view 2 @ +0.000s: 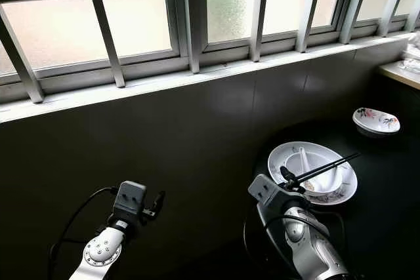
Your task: Kitchen organization
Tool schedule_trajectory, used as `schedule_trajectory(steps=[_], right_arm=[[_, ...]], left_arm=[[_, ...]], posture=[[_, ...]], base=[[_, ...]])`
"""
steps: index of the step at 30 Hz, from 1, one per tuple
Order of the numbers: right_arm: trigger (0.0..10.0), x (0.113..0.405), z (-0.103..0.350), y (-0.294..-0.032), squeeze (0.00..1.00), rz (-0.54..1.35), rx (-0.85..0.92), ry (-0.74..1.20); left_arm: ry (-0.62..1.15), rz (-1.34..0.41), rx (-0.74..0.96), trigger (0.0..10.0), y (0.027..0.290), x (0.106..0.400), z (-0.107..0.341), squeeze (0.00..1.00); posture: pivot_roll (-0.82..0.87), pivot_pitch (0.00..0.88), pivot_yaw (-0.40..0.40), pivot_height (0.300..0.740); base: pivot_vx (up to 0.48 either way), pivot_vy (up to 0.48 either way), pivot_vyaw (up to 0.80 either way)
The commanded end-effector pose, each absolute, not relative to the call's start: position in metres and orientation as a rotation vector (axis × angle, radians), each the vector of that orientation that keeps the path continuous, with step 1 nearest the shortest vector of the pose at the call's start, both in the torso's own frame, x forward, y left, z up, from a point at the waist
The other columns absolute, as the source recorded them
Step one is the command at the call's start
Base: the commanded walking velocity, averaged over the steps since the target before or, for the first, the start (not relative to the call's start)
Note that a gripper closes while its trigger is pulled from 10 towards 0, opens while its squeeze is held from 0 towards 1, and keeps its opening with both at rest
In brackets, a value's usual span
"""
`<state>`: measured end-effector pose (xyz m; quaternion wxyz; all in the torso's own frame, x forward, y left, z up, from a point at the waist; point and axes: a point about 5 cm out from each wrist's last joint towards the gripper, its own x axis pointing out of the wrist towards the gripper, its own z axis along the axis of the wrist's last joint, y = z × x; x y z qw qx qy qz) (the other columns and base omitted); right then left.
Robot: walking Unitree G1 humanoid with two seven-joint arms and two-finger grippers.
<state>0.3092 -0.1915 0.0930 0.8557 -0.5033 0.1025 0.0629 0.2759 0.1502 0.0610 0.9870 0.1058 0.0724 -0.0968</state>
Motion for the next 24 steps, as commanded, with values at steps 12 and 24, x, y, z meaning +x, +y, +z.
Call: schedule_trajectory(steps=[12,24], right_arm=[[10.0,0.308,0.097,-0.191,0.0,0.239,-1.107,0.153],[10.0,0.307,0.097,-0.204,0.0,0.247,-1.118,0.189]], left_arm=[[0.135,-0.194,0.203,10.0,0.15,0.278,0.063,0.0],[0.135,-0.191,0.195,10.0,0.151,0.277,0.063,0.0]], posture=[[-0.04,0.0,0.015,0.74],[-0.04,0.0,0.011,0.74]], base=[[0.0,0.0,0.0],[0.0,0.0,0.0]])
